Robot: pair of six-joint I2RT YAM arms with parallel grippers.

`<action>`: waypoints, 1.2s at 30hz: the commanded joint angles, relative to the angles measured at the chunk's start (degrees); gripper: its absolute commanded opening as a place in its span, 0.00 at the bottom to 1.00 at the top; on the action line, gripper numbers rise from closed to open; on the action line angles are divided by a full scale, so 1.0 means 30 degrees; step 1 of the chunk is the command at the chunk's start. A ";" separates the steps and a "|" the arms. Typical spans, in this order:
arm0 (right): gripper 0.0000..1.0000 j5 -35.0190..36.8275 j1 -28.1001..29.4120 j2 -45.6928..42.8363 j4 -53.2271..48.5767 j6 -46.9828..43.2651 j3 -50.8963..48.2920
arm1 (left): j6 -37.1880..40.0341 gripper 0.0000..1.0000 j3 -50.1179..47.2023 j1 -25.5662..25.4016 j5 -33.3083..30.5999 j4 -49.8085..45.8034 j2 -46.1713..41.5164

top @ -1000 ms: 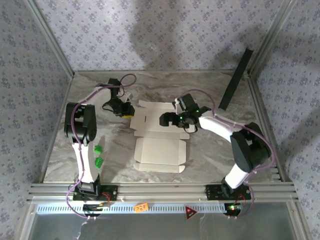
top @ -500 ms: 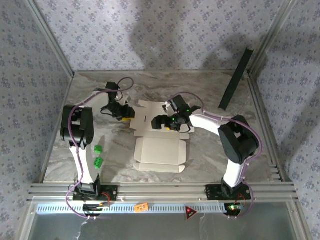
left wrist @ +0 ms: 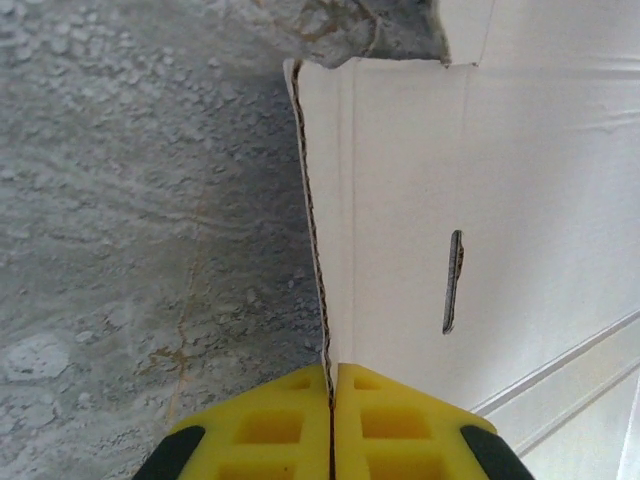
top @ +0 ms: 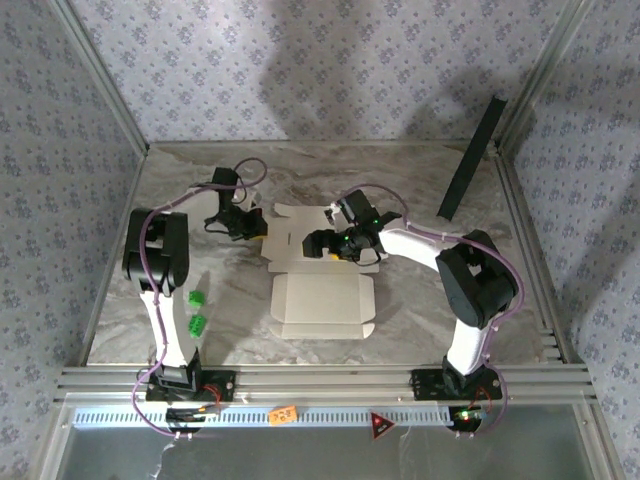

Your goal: Fold the paper box

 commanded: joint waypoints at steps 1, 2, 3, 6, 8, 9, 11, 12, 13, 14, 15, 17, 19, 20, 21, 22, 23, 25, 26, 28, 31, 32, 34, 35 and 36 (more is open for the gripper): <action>0.94 0.0204 0.0117 0.0475 -0.0253 0.0435 0.0628 | -0.0847 0.07 -0.1079 0.0412 -0.1158 0.1092 -0.1214; 0.94 0.0128 0.0102 0.0547 -0.0250 0.0481 0.0632 | -0.1031 0.07 -0.1316 0.0501 -0.1184 0.1308 -0.1377; 0.94 -0.0034 0.0116 0.0637 -0.0181 0.0575 0.0629 | -0.1143 0.07 -0.1565 0.0571 -0.1229 0.1490 -0.1527; 0.93 -0.0788 0.0117 0.1117 0.0315 0.0970 0.0631 | -0.1248 0.09 -0.1903 0.0682 -0.1268 0.1589 -0.1714; 0.90 -0.1327 0.0136 0.1475 0.0663 0.1217 0.1238 | -0.1330 0.18 -0.1999 0.0680 -0.1557 0.1487 -0.1845; 0.89 -0.1608 0.0173 0.1610 0.0746 0.1345 0.1328 | -0.1331 0.21 -0.2103 0.0697 -0.1674 0.1497 -0.2037; 0.88 -0.1858 0.0260 0.1807 0.0897 0.1429 0.1398 | -0.1502 0.28 -0.2358 0.0709 -0.2021 0.1567 -0.2681; 0.88 -0.1879 0.0313 0.1868 0.0963 0.1404 0.1438 | -0.1519 0.30 -0.2541 0.0725 -0.2207 0.1627 -0.3091; 0.88 -0.1926 0.0332 0.1968 0.0971 0.1356 0.1495 | -0.1565 0.33 -0.2679 0.0726 -0.2276 0.1603 -0.3498; 0.88 -0.1959 0.0369 0.2065 0.0933 0.1362 0.1565 | -0.1609 0.35 -0.2794 0.0726 -0.2322 0.1560 -0.3807; 0.88 -0.1986 0.0379 0.2182 0.0860 0.1325 0.1650 | -0.1706 0.38 -0.2974 0.0700 -0.2332 0.1513 -0.4183; 0.88 -0.2013 0.0367 0.2415 0.0607 0.1260 0.1841 | -0.1892 0.42 -0.3488 0.0719 -0.2077 0.1569 -0.4882; 0.87 -0.1998 0.0402 0.2544 0.0328 0.1128 0.1969 | -0.2195 0.47 -0.4341 0.0726 -0.1727 0.1763 -0.5755; 0.87 -0.1892 0.0409 0.2570 0.0205 0.1069 0.1980 | -0.2385 0.49 -0.4759 0.0686 -0.1476 0.1915 -0.6122; 0.87 -0.1769 0.0412 0.2595 0.0057 0.1027 0.1989 | -0.2612 0.50 -0.5273 0.0697 -0.1195 0.2155 -0.6546; 0.87 -0.1612 0.0420 0.2682 -0.0143 0.0953 0.2004 | -0.2898 0.51 -0.5850 0.0646 -0.0943 0.2454 -0.6964; 0.87 -0.1469 0.0438 0.2774 -0.0329 0.0913 0.2017 | -0.3168 0.52 -0.6452 0.0569 -0.0644 0.2779 -0.7364; 0.87 -0.1170 0.0446 0.2991 -0.0559 0.0821 0.2003 | -0.3586 0.55 -0.7451 0.0358 -0.0177 0.3341 -0.7974; 0.87 -0.1033 0.0463 0.3129 -0.0666 0.0748 0.2010 | -0.3812 0.58 -0.7929 0.0213 -0.0114 0.3588 -0.8209; 0.87 -0.0649 0.0475 0.3377 -0.0907 0.0623 0.2024 | -0.4117 0.61 -0.8623 -0.0116 0.0023 0.4024 -0.8505; 0.86 -0.0110 0.0581 0.3827 -0.1461 0.0385 0.2143 | -0.4554 0.65 -0.9386 -0.0643 0.0121 0.4646 -0.8527; 0.86 -0.0042 0.0602 0.3931 -0.1628 0.0310 0.2178 | -0.4686 0.66 -0.9570 -0.0827 0.0174 0.4950 -0.8435; 0.86 -0.0026 0.0662 0.4060 -0.1660 0.0263 0.2099 | -0.5008 0.66 -0.9979 -0.1238 0.0320 0.5552 -0.8060; 0.86 -0.0052 0.0666 0.4068 -0.1646 0.0263 0.2039 | -0.5115 0.66 -1.0084 -0.1391 0.0350 0.5727 -0.7914; 0.86 -0.0038 0.0677 0.4068 -0.1638 0.0264 0.1995 | -0.5237 0.66 -1.0228 -0.1535 0.0343 0.5890 -0.7713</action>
